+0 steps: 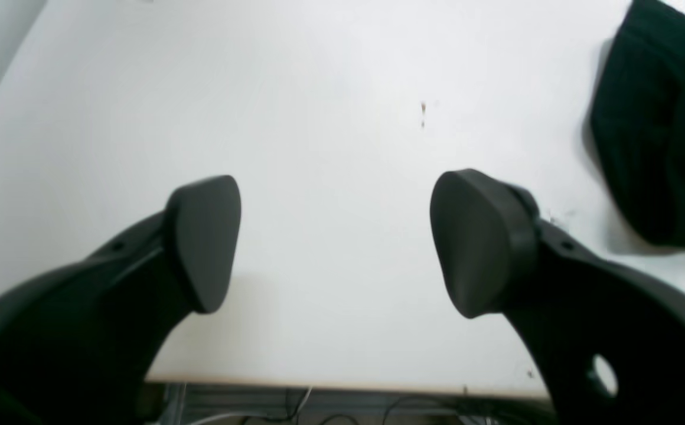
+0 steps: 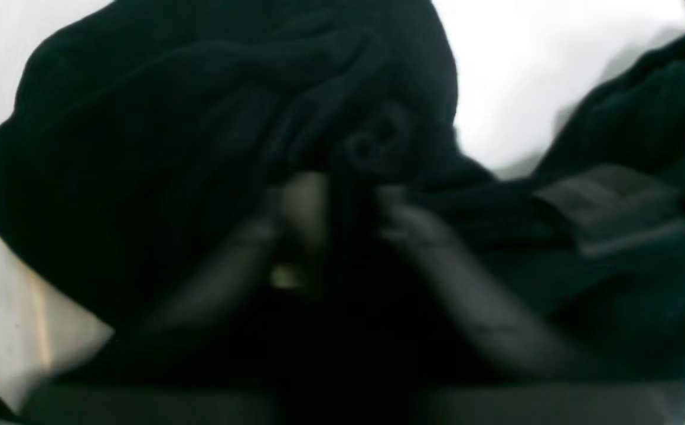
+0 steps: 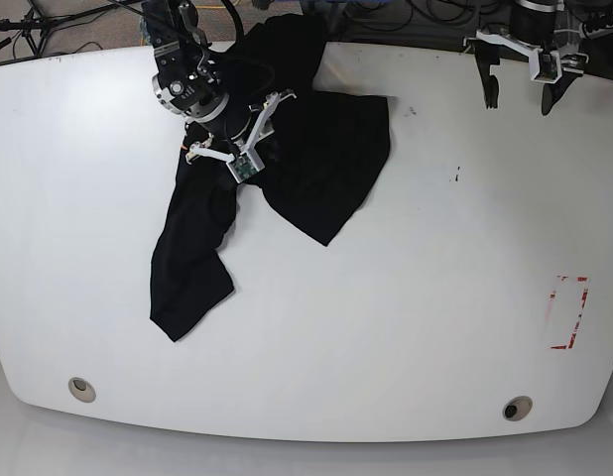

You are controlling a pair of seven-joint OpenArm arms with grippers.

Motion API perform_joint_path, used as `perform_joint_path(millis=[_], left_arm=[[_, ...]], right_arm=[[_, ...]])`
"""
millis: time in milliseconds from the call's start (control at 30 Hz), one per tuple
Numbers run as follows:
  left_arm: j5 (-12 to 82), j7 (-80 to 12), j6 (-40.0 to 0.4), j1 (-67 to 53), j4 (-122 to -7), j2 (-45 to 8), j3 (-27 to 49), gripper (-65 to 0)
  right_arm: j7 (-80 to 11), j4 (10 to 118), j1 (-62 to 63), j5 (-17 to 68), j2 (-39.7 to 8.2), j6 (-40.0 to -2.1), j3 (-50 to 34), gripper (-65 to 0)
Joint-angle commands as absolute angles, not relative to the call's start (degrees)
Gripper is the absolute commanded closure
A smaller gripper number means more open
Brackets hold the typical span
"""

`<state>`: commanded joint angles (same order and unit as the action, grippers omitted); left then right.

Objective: Fold the T-shirt properly
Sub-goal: 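Lower the left gripper and grasp the shirt edge opposite the right gripper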

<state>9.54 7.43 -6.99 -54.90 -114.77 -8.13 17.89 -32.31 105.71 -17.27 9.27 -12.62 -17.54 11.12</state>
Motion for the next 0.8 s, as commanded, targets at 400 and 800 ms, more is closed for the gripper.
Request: perform_joint_path(millis=[400, 800], left_arm=[[9.45, 3.65, -8.66, -49.01, -114.33, -8.22, 12.97, -49.3], [9.45, -16.04, -10.95, -33.8, -114.07, -6.64, 4.62, -57.6]], right_arm=[[-32.4, 115.65, -18.42, 9.27, -12.53, -17.54, 9.63, 0.0], [-32.22, 116.62, -14.2, 9.54, -12.62, -17.54, 8.84, 0.0]])
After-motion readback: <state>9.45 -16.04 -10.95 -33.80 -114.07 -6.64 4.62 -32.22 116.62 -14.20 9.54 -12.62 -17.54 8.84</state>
